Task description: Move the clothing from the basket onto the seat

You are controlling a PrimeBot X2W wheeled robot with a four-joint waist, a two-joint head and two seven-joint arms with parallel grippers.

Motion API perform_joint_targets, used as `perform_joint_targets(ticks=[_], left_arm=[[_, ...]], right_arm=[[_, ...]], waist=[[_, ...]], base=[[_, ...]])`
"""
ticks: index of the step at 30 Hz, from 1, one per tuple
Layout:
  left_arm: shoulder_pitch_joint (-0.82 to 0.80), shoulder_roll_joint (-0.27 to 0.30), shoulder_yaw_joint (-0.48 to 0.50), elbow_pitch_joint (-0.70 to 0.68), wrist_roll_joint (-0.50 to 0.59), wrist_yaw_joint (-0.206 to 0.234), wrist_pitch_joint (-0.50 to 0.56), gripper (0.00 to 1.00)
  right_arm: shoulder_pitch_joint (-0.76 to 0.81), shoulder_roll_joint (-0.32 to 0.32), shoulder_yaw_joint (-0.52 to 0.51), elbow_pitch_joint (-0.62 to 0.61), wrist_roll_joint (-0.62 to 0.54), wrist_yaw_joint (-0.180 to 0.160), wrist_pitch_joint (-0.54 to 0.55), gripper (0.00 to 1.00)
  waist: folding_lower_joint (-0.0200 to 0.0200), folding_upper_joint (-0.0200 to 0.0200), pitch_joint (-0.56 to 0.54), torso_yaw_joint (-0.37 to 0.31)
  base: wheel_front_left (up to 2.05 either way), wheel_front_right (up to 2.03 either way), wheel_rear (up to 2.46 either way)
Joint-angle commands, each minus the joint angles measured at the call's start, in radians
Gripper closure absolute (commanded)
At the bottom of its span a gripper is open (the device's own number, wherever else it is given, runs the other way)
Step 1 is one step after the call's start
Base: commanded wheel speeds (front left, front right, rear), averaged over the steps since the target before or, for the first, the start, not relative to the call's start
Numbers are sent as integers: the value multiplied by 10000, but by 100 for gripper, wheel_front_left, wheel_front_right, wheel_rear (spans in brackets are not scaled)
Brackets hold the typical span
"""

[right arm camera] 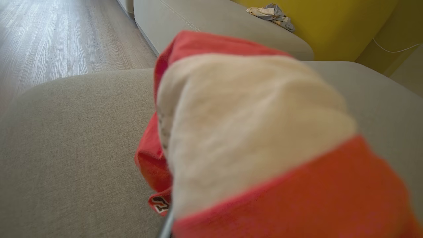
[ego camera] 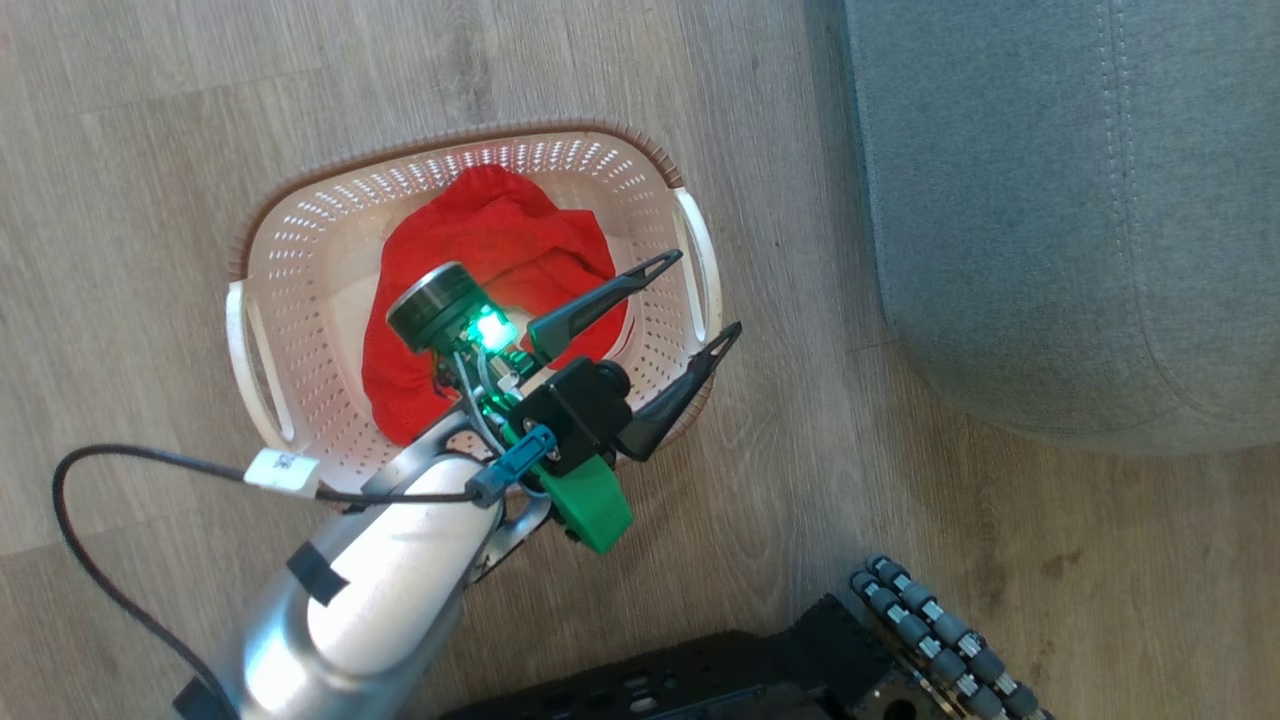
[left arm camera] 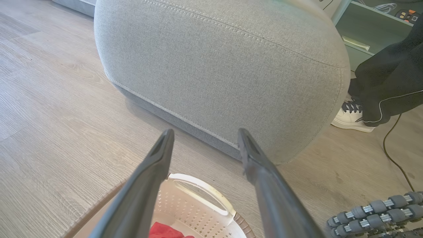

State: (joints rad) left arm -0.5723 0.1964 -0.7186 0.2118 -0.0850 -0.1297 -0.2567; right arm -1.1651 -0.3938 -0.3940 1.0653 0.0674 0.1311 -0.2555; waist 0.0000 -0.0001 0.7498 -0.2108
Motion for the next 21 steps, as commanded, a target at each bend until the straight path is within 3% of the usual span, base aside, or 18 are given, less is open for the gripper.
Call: perform_joint_targets(ticks=[1,4,5,6,7,21], left_arm=[[12,-29,203,-344,111,-9,-51,0],[-8,-38,205,-321,114,-9,-51,0],[-21,-49,209,-311,114,-9,-51,0],[-34,-62,211,-301,115,-9,-51,0],[-48,-71,210,-296,117,-9,-51,0],[118,-344,238,-160,13,-9,-51,0]], right_arm=[[-143,-279,42,-208,-78,-4,-63,100],[-245,-230,195,117,-51,-4,-63,100],[-250,-216,207,153,-40,-4,-63,84],[-242,-211,204,169,-47,-4,-63,52],[-224,-208,195,173,-72,-4,-63,0],[452,154,763,-22,-351,-4,-63,0]], waist=[[0,1,12,0],[0,1,28,-21],[0,1,16,-37],[0,1,0,-52],[0,1,-23,-71],[0,1,-1197,-415]], base=[[0,0,0],[0,0,0],[0,0,0],[0,0,0],[0,0,0],[0,0,0]])
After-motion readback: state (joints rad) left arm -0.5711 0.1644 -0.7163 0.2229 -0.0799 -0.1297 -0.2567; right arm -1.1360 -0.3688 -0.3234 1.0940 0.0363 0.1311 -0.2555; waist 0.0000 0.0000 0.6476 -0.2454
